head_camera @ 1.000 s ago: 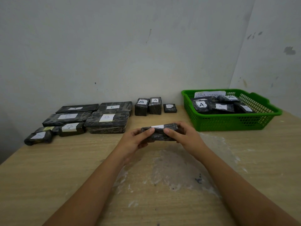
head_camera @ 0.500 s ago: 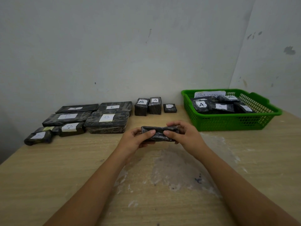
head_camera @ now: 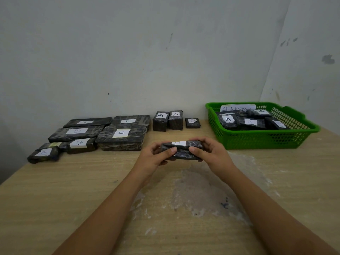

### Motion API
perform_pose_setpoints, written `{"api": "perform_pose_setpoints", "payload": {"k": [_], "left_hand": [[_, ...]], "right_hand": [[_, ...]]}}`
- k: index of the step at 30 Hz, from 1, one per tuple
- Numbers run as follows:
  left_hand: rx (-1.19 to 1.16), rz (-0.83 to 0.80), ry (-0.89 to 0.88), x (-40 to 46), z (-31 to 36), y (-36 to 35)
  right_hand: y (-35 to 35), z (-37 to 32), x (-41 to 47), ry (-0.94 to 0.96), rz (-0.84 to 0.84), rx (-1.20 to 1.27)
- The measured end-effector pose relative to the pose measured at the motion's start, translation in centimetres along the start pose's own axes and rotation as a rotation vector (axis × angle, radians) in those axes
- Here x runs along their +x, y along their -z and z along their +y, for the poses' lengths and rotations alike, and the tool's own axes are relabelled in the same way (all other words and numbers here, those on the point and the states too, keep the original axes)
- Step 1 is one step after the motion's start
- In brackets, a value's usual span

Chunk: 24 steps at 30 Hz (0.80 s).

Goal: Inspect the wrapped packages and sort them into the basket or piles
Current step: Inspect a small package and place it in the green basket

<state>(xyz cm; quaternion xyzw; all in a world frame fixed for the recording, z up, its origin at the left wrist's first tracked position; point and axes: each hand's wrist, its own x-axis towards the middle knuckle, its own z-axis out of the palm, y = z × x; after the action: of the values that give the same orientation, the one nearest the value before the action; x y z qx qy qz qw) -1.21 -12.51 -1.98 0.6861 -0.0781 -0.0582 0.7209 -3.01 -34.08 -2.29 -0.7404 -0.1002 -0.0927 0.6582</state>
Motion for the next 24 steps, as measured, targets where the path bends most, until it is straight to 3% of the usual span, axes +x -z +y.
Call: {"api": "perform_pose_setpoints", "payload": {"k": [7, 24], "left_hand": [[0.018, 0.043, 0.017, -0.06, 0.07, -0.13], [0.044, 0.042, -0.047, -0.36, 0.05, -0.61]], "right_hand": [[-0.39, 0.69, 0.13, 0.006, -0.008, -0.100], [-0.28, 0.90, 0.43, -0.021, 0.049, -0.030]]}}
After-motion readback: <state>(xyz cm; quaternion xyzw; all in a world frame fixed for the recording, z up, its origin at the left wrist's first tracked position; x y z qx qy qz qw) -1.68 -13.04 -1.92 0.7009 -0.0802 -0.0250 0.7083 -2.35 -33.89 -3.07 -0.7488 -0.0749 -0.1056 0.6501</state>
